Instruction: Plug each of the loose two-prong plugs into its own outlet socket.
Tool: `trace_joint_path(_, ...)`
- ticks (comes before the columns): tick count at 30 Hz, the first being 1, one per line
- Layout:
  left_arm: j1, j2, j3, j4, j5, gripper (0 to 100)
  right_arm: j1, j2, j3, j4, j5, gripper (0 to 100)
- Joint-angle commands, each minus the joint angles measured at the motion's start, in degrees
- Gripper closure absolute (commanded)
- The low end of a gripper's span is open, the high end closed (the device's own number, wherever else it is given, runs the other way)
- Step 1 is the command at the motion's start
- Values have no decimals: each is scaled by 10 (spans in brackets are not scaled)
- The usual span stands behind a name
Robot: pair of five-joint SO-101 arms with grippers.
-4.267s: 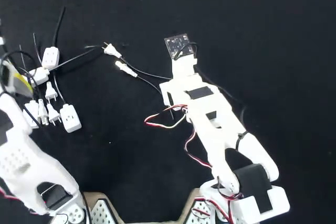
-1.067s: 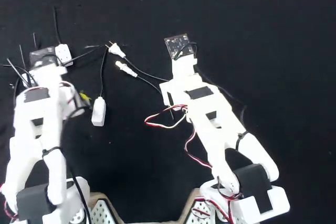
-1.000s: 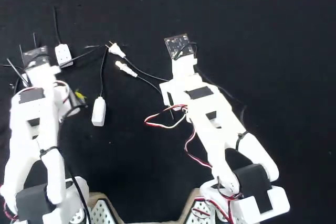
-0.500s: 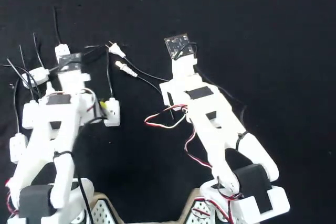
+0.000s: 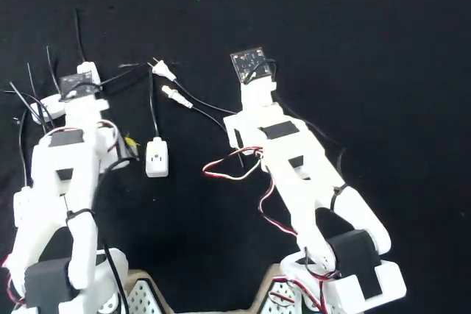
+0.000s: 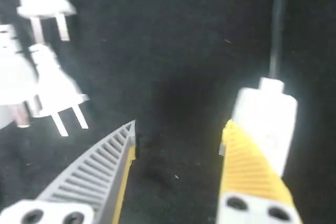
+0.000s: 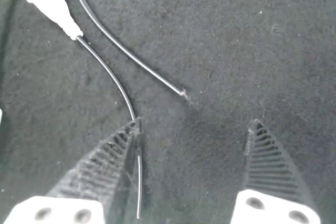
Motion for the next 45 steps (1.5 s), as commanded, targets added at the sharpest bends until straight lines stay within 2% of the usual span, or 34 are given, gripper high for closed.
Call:
trace_joint_path(1, -18, -10, -23, -12, 2, 744, 11, -23, -4, -10, -3, 698)
trace_joint_path(6, 30, -9, 6, -22, 5, 744, 11, -23, -4, -10, -3, 698)
trace_joint_path(12, 94, -10, 64, -117, 5, 744, 11, -23, -3, -10, -3, 698)
trace_joint_path(19, 196, -17, 78, -116, 5, 744, 11, -23, -3, -10, -3, 698)
trace_joint_path(22, 198, -18, 73, -116, 3, 744, 11, -23, -3, -10, -3, 698)
trace_joint_path(27, 115, -80, -1, -36, 4, 744, 11, -23, -3, -10, -3, 698)
trace_joint_path(29, 99, -100, -34, -33, 13, 744, 11, -23, -3, -10, -3, 698)
trace_joint_path(33, 135, -77, -4, -159, 98, 740, 11, -23, -3, -10, -3, 698)
trace_joint_path(36, 159, -18, 14, -277, 111, 740, 11, -23, -3, -10, -3, 698)
trace_joint_path(38, 165, 40, -2, -325, 112, 743, 11, -23, -3, -10, -3, 698)
trace_joint_path(41, 167, 147, -60, -335, 112, 744, 11, -23, -3, -9, -3, 698)
trace_joint_path(45, 142, 276, -160, -277, 114, 745, 11, -23, -3, -9, -3, 698)
